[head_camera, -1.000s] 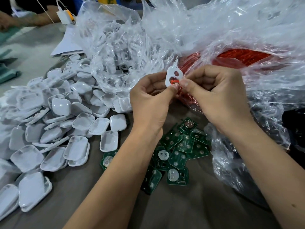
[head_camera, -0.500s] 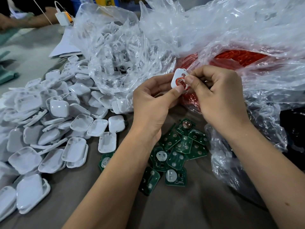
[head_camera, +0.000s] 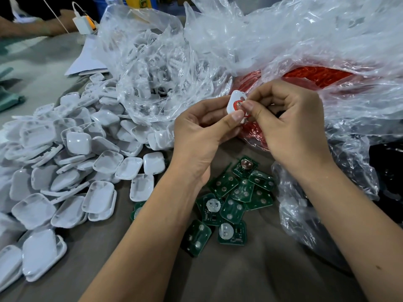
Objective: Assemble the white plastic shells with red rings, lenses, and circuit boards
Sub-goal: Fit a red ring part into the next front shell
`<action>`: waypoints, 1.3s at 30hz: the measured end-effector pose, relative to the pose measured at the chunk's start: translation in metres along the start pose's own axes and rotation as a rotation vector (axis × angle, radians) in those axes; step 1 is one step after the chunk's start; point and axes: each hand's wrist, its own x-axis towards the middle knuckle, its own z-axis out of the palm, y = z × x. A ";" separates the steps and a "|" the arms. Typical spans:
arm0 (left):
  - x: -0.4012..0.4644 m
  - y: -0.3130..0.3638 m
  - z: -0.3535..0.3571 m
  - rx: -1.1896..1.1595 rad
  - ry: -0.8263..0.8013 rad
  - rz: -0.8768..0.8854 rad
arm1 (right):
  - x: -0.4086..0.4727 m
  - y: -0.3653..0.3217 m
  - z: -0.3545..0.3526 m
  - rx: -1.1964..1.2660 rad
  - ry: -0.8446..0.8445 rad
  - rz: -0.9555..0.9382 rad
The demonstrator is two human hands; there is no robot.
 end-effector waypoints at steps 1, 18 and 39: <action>0.000 0.001 -0.001 -0.011 -0.014 0.000 | 0.001 0.000 -0.001 0.004 -0.020 0.003; 0.001 0.001 0.000 -0.043 0.037 -0.123 | -0.002 -0.002 -0.001 -0.230 -0.080 -0.117; 0.001 0.005 0.000 -0.202 0.071 -0.170 | 0.002 0.002 -0.001 0.689 -0.308 0.743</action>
